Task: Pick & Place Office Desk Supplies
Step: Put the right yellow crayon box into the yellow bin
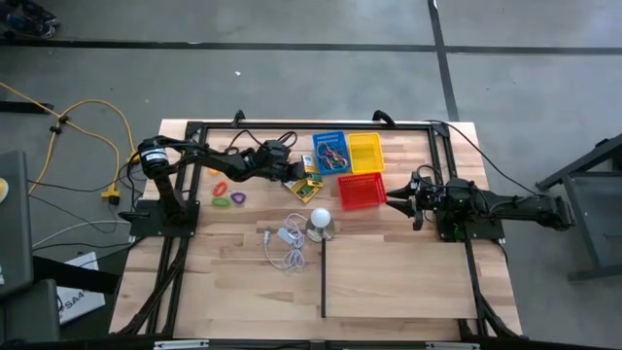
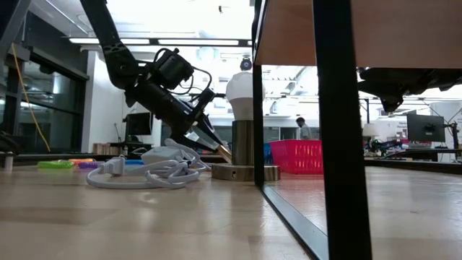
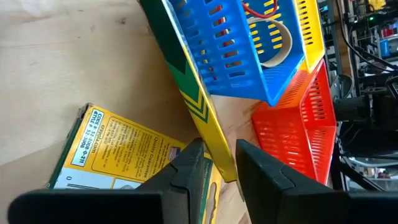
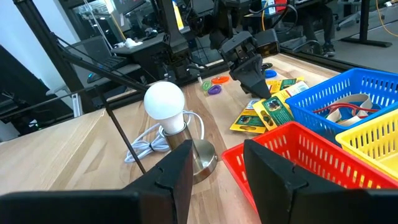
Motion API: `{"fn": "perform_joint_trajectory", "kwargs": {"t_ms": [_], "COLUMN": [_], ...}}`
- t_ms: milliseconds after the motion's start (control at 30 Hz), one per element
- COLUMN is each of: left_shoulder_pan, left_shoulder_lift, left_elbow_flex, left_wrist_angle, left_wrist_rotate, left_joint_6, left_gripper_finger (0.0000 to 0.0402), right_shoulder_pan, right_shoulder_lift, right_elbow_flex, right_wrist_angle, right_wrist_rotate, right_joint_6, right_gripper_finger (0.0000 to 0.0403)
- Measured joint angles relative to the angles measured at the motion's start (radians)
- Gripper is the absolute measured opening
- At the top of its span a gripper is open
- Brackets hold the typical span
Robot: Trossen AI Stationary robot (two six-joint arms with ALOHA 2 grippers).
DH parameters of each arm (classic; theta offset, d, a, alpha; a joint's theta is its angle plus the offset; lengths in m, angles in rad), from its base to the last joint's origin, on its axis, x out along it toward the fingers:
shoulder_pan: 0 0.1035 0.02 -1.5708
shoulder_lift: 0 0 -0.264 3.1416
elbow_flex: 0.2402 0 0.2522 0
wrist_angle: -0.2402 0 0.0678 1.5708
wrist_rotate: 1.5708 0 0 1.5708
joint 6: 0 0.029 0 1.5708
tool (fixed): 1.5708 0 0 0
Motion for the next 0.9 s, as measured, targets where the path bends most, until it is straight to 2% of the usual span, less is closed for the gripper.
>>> {"fn": "perform_joint_trajectory", "kwargs": {"t_ms": [400, 900], "left_shoulder_pan": [0.0, 0.0], "left_shoulder_lift": [0.0, 0.003], "left_elbow_flex": [0.0, 0.002], "left_wrist_angle": [0.01, 0.017], "left_wrist_rotate": [0.0, -0.026], "left_joint_6": [0.017, -0.012], "left_gripper_finger": [0.0117, 0.0118], "right_shoulder_pan": [0.0, 0.0], "right_shoulder_lift": [0.0, 0.0], "right_elbow_flex": [0.0, 0.0], "right_wrist_angle": [0.0, 0.0], "right_wrist_rotate": [0.0, 0.0], "right_joint_6": [0.0, 0.0], "right_gripper_finger": [0.013, 0.013]}}
